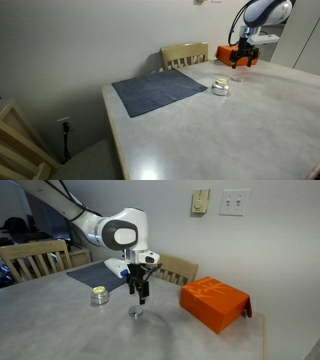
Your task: Put the silver lid on the silver bottle
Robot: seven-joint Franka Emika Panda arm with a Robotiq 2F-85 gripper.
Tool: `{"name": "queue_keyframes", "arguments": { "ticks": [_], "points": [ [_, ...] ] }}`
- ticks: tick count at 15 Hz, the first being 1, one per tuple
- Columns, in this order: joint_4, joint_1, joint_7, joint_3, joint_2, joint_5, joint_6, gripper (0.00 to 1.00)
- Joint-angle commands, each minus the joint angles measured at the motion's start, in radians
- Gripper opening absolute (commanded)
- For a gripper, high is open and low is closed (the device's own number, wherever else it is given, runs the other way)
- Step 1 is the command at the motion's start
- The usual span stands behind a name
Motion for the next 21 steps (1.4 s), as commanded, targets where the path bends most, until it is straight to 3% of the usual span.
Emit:
{"name": "queue_keyframes", "arguments": {
  "ticks": [1,5,13,21],
  "points": [
    [-0.008,-0.073,-0.206,0.066,0.017,0.036,0.039,1.00],
    [0.021,-0.078,-0.271,0.088,0.050,0.053,-0.043,1.00],
    [0.038,-0.004,-0.150,0.014,0.097,-0.055,-0.047,1.00],
    [0.073,-0.040,-0.254,0.043,0.117,-0.053,-0.053,1.00]
  ]
}}
